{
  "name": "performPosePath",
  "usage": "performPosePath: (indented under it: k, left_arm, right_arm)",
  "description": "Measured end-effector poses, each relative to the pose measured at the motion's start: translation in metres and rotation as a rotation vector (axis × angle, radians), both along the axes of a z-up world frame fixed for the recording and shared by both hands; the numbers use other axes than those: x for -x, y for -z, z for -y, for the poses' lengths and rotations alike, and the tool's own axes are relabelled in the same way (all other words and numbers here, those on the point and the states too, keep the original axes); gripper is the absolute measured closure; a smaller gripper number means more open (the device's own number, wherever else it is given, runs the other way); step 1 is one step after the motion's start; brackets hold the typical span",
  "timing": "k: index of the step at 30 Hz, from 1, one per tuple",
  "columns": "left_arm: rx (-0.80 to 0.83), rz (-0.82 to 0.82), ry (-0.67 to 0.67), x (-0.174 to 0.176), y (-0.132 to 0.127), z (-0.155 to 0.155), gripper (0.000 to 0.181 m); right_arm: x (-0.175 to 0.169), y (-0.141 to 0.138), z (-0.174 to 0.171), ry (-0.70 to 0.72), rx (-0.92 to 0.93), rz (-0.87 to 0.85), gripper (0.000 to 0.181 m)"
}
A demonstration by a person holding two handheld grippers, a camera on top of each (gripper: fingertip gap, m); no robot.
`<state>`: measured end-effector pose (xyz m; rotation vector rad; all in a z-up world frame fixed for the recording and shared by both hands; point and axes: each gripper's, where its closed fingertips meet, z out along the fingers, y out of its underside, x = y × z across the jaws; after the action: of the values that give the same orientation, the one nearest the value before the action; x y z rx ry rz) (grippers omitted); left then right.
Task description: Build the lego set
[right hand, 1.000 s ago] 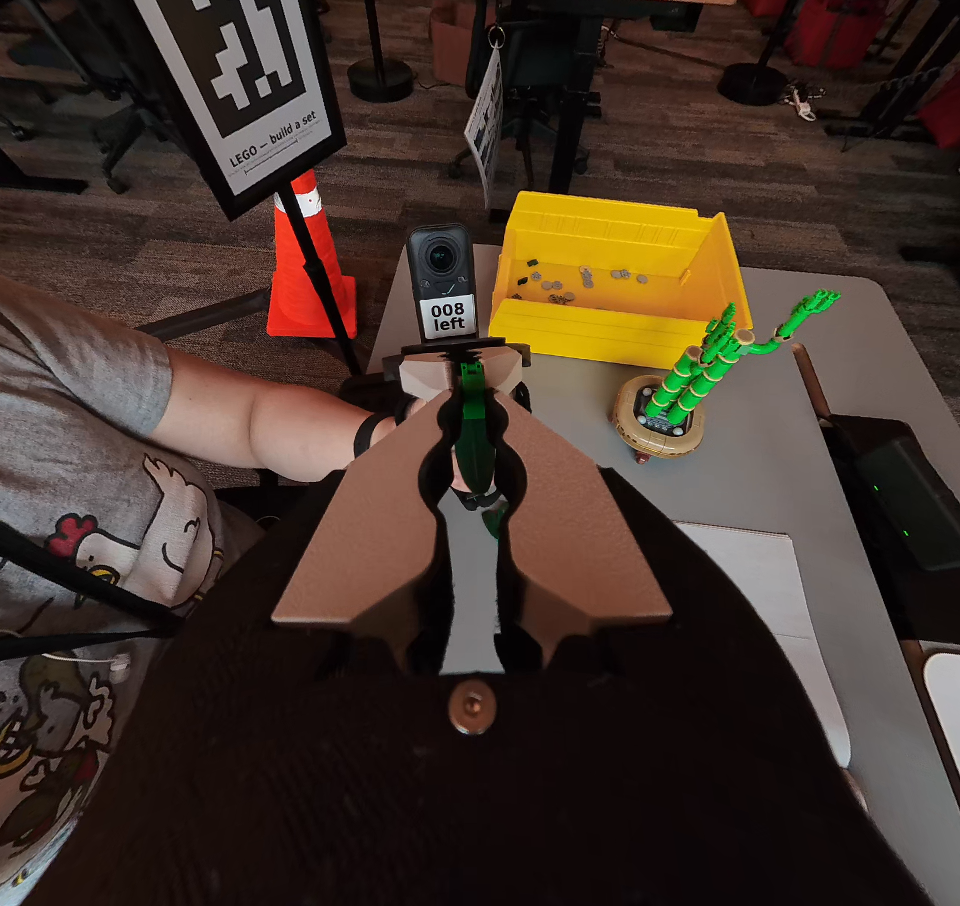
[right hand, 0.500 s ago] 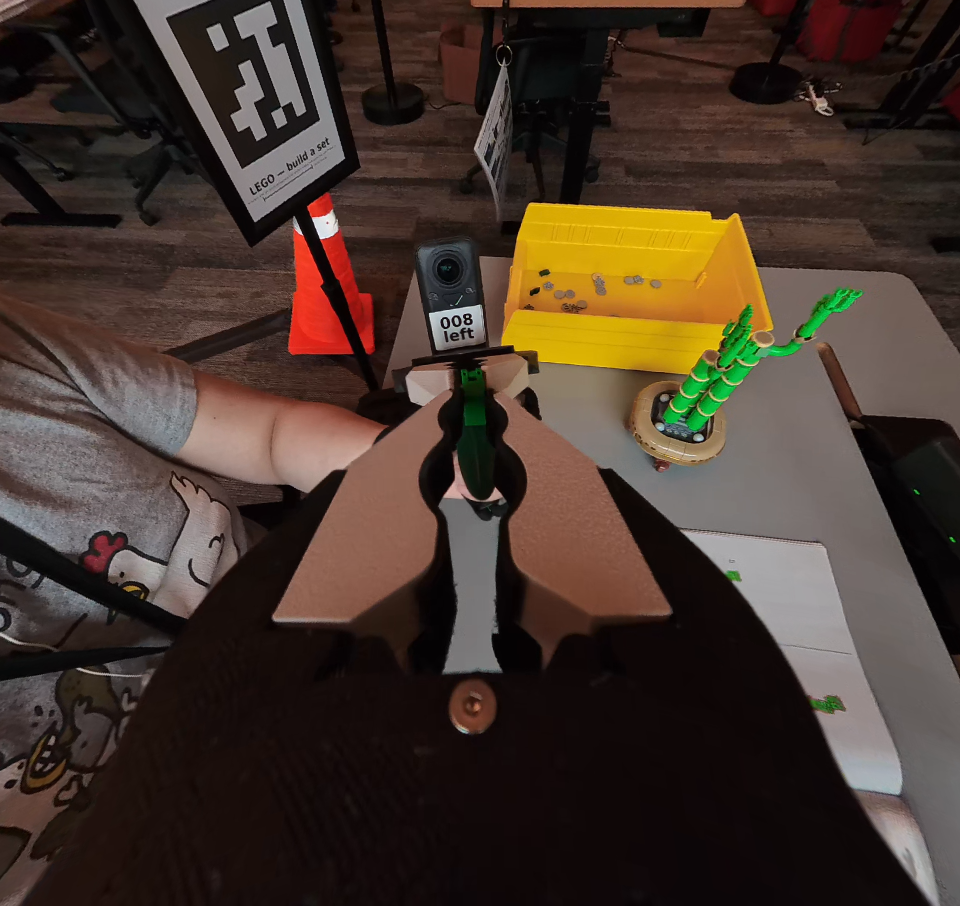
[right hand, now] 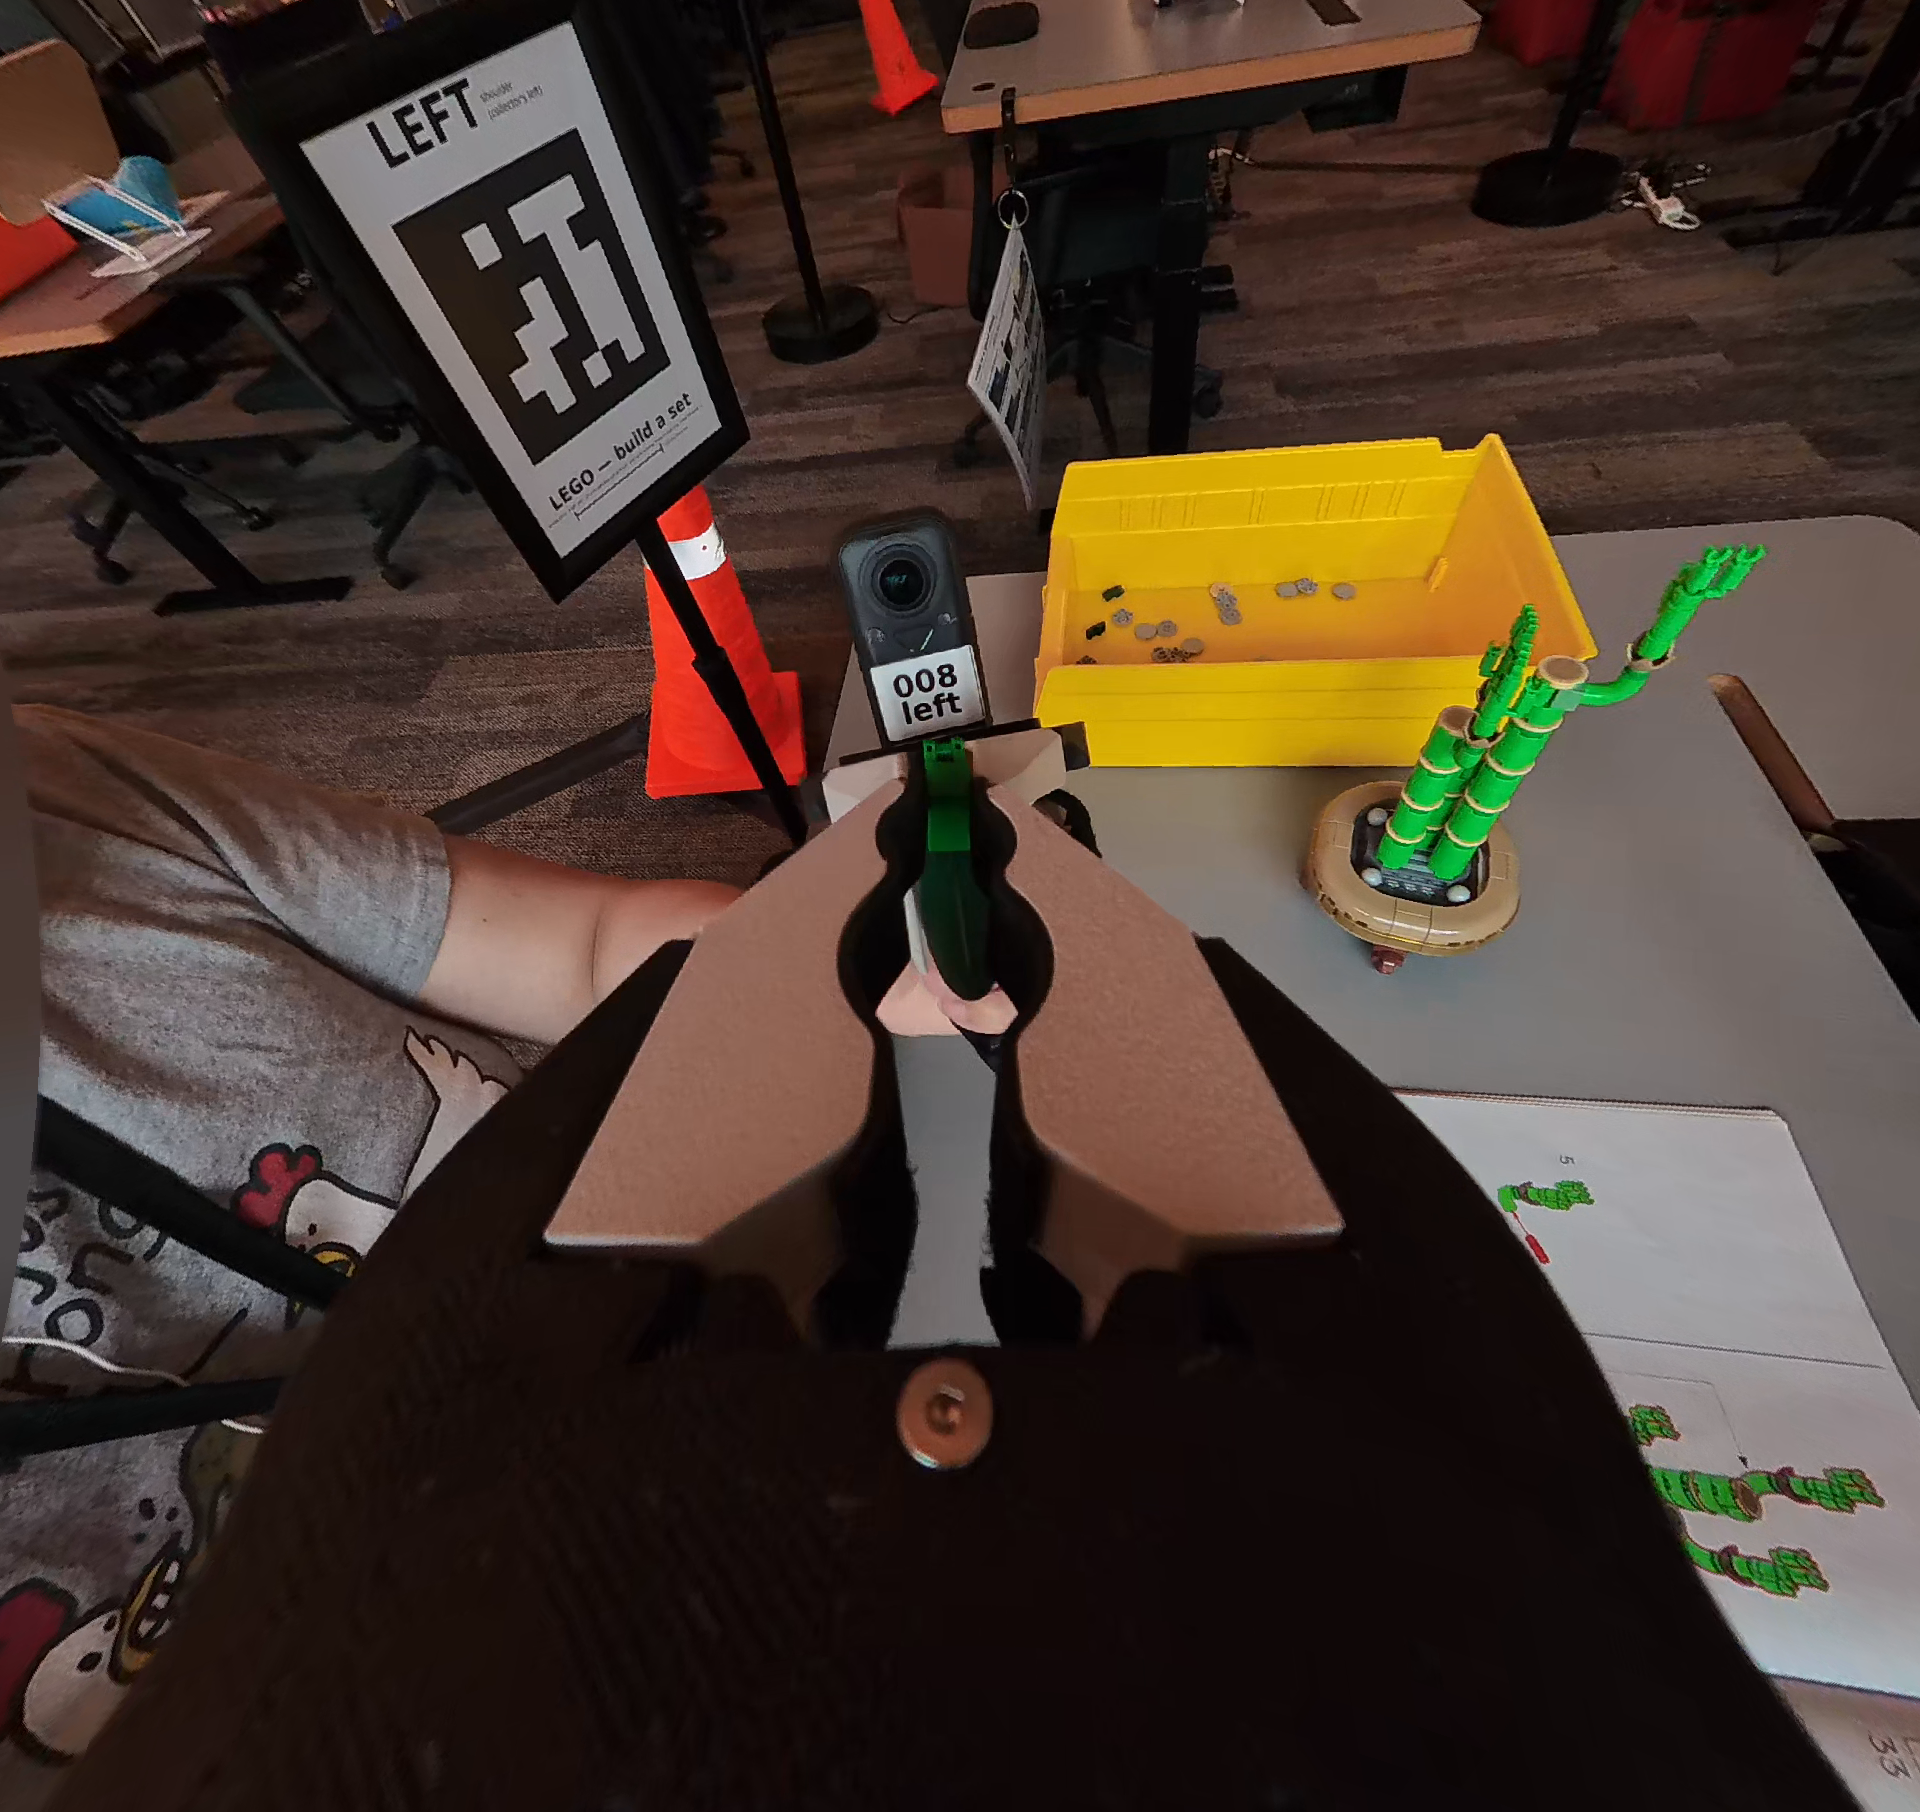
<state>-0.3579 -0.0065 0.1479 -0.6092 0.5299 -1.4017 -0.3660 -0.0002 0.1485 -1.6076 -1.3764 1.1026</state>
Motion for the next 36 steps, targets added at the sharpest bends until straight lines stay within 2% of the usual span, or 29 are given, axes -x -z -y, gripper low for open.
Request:
performPosePath:
  k: [14,20,27,36]
  left_arm:
    - [0.034,0.007,0.043,0.0,0.0,-0.004,0.176]
    - [0.048,-0.016,0.038,-0.003,0.001,-0.006,0.176]
    - [0.07,0.0,0.095,-0.005,0.002,-0.006,0.176]
    - [0.062,-0.093,0.021,-0.013,0.007,-0.009,0.176]
  right_arm:
    - [0.001,-0.001,-0.003,0.013,-0.017,-0.032,0.176]
    - [-0.003,0.0,-0.004,0.011,0.021,-0.064,0.176]
    - [-0.006,0.0,-0.005,-0.005,0.113,-0.148,0.176]
    - [-0.013,0.005,-0.008,0.03,0.011,-0.144,0.176]
